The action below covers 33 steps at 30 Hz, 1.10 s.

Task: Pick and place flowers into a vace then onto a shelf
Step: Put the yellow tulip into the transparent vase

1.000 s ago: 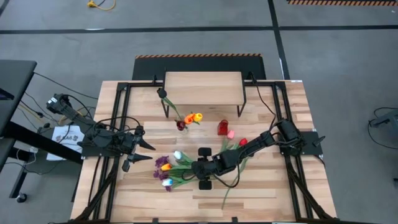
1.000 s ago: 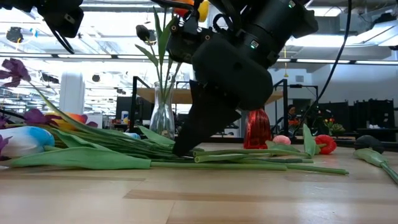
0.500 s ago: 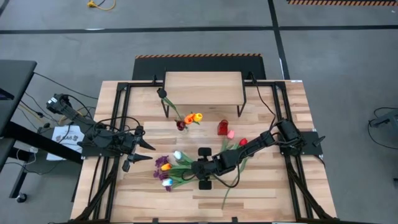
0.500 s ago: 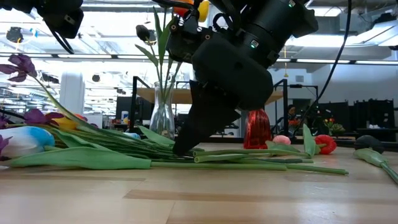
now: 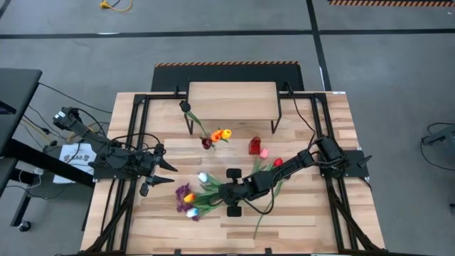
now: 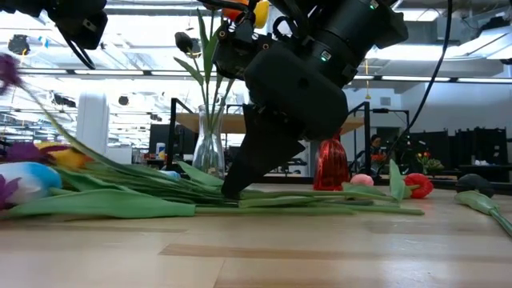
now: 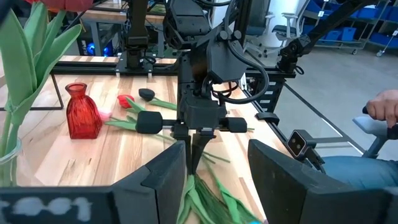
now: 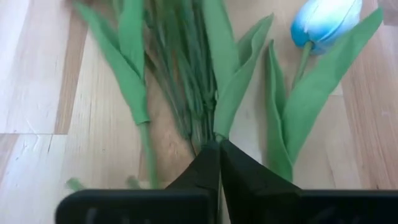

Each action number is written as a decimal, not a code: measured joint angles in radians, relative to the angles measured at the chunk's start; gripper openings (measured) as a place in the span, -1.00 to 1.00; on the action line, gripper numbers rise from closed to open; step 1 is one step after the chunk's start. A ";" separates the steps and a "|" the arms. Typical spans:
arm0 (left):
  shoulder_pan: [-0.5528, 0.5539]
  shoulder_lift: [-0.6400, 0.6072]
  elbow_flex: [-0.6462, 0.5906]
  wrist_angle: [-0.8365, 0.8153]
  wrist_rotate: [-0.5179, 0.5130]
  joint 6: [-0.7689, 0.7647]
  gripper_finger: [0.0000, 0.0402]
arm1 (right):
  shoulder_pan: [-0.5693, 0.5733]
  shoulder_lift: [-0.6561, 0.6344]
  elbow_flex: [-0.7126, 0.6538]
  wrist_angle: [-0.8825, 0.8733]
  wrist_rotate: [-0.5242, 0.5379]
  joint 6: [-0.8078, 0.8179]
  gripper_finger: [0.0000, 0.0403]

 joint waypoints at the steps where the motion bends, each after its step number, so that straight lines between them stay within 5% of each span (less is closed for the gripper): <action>1: 0.000 0.000 0.000 0.000 0.000 0.000 -0.18 | 0.000 0.000 0.000 0.000 0.000 0.000 -0.98; 16: 0.000 0.000 0.000 0.000 0.000 -0.007 -0.18 | 0.000 0.000 0.004 -0.007 0.030 0.002 -1.00; 33: 0.000 0.000 0.000 0.000 0.000 -0.007 -0.18 | 0.041 0.000 0.189 -0.284 0.128 0.018 -1.00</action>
